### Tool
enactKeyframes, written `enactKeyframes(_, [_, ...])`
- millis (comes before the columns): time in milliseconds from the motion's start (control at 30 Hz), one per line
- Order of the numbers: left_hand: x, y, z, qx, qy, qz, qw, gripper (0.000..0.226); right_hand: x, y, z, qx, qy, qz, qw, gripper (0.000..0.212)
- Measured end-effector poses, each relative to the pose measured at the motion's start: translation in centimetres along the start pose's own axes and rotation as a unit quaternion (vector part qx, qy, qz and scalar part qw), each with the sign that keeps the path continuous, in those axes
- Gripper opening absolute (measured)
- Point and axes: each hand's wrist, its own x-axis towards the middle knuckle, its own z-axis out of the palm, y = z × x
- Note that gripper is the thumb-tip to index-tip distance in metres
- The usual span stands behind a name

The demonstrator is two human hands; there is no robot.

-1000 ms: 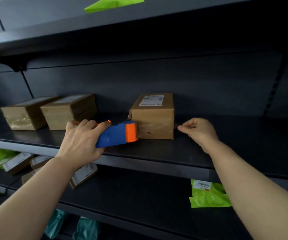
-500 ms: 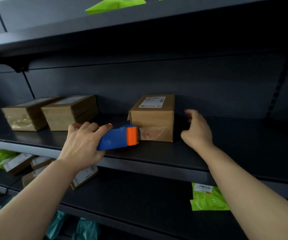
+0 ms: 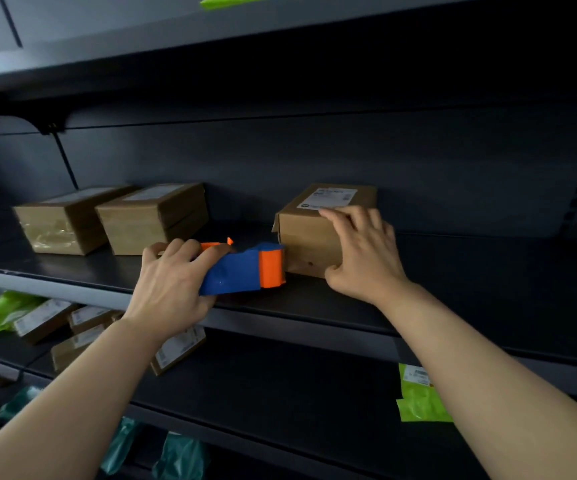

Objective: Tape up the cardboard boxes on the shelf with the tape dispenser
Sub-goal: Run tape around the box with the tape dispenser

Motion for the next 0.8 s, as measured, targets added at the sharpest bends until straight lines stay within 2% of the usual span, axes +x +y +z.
enactKeyframes(100, [0.6,-1.2,0.4,-0.020,0.011,0.021,1.000,0.070,0.2,-0.9,0.5,0.006,0.022,0.040,0.999,0.083])
enactKeyframes(233, [1.2,-2.9,1.8,-0.044,0.020,0.059,0.997,0.079,0.2,-1.2,1.1,0.010,0.055,0.063,0.996,0.078])
enactKeyframes(333, [1.5,-3.6,3.2,-0.072,0.035,0.078,0.994,0.075,0.2,-1.4,1.2,0.003,0.068,0.076,0.995,0.075])
enactKeyframes(533, [2.1,-4.9,5.0,-0.096,0.055,0.078,0.991,0.064,0.3,-1.5,1.2,0.002,0.068,0.097,0.993,0.074])
enactKeyframes(800, [2.7,-6.4,6.0,-0.096,0.047,0.067,0.992,0.071,0.3,-1.7,1.4,0.021,0.079,0.108,0.991,0.073])
